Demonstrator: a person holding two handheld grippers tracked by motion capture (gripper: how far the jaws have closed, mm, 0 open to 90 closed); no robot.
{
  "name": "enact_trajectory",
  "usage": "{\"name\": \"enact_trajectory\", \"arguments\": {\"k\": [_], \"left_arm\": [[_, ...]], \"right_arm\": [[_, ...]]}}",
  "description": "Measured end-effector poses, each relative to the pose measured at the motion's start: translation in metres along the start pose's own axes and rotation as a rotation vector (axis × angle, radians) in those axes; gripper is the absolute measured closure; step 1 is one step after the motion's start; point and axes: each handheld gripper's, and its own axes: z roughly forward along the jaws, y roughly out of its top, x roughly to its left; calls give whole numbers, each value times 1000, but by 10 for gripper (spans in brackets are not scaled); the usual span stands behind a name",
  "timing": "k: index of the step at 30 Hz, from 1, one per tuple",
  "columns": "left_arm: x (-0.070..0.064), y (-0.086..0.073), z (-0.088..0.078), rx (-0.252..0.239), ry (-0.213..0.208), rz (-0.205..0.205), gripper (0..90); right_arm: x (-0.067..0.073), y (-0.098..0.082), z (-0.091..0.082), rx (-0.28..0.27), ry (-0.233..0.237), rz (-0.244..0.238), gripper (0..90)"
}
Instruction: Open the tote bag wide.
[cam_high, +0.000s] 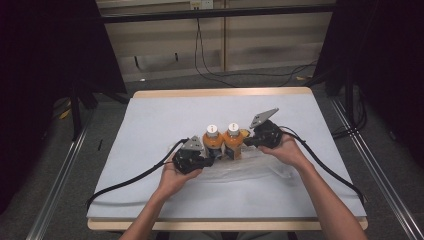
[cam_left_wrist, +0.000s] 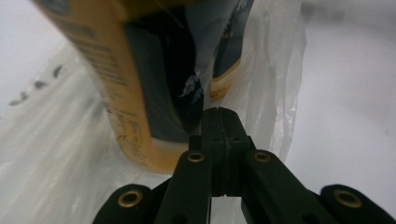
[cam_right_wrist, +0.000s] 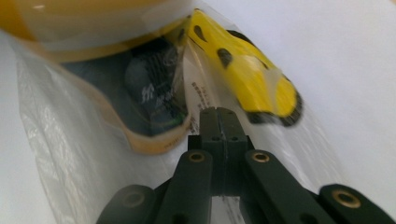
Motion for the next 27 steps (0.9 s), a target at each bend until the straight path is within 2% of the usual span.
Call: {"name": "enact_trajectory", "arguments": {"k": [1,3,5,6,7,12,15,17,18,20,22,23,24,27], "left_arm": [[-1,-1,2,4,3,8,900],[-3,-1,5,8,-2,-7,900],[-3,-2,8,-1,1,0,900],[-3,-2,8,10,1,7,900],[-4,-3,9,13,-6,-3,900],[-8,-7,20,29,-18,10,900],[-10,-7,17,41,-12,21,900],[-12,-8,16,54,-19,37,900],[-15,-11,19,42,-22,34,900],[-20,-14,21,59,-22,45,900],[-22,-15,21,42,-26,43,900],[-23,-14,19,71,-22,53,900],[-24,-15,20,53,-34,50,900],[-27,-16,20,58,-60,48,900]], "right_arm": [[0,1,4,1,8,3,900],[0,1,13,15,23,5,900],[-1,1,20,20,29,23,900],[-3,0,25,25,37,28,900],[-5,0,27,28,35,33,900],[-13,-1,36,36,55,81,900],[-17,-1,43,46,68,109,900],[-19,1,49,61,65,107,900],[-19,2,51,59,72,118,900],[-22,4,55,50,77,125,900],[-23,4,57,47,84,154,900],[-24,4,58,41,85,165,900],[-26,4,59,33,84,174,900],[-29,6,61,28,61,193,900]]}}
